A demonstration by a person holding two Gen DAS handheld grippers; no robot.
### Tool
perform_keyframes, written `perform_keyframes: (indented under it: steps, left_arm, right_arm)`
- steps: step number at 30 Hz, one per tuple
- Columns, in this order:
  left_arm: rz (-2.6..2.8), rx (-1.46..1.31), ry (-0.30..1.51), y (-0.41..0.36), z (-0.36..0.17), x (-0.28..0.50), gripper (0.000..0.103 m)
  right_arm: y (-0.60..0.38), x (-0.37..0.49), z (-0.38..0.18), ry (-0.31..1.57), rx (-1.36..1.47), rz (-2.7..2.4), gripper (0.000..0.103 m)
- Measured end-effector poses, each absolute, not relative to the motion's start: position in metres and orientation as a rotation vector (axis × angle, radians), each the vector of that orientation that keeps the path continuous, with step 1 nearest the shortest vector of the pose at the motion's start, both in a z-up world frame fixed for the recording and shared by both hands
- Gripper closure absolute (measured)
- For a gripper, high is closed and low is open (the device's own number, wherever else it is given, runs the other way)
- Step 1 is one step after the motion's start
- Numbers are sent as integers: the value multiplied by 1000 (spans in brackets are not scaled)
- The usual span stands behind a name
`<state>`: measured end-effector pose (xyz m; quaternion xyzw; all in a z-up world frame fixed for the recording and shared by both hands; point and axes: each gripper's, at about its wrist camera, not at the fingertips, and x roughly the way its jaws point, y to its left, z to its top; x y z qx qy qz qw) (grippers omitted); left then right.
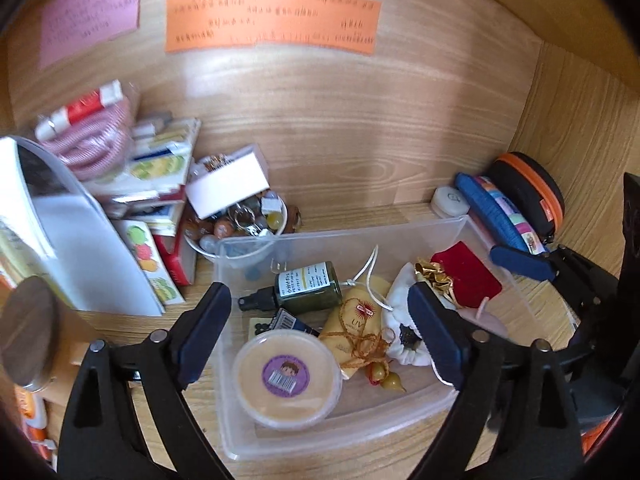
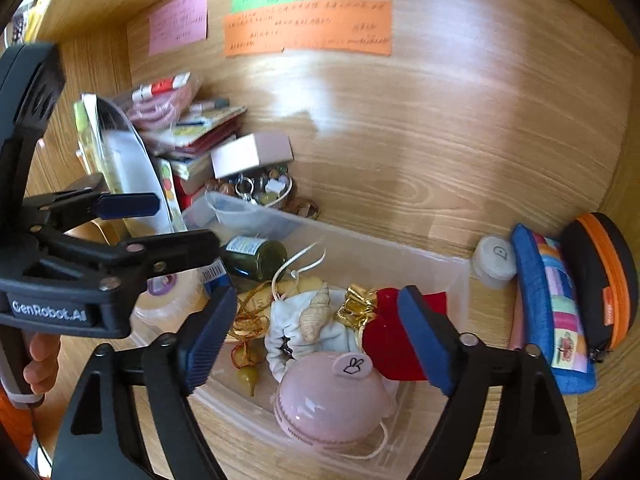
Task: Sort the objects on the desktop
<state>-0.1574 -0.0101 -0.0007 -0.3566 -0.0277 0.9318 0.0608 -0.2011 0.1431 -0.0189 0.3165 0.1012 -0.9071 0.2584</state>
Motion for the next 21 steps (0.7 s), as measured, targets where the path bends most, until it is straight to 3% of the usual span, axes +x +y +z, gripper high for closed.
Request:
perform_keyframes:
  steps: [10,14,21]
  left_arm:
    - [2938,-907,-16,-6,37,-102,6]
    - [2968,-833,-10,-2,45,-77,6]
    - [3050,-715,-7,2,50,-37,3]
  right_arm:
    - [157,-171,1,252,855,-2533,14]
    - [165,-150,5,235,827,-2579,3]
    - [176,-107,12,233,726,-2703,0]
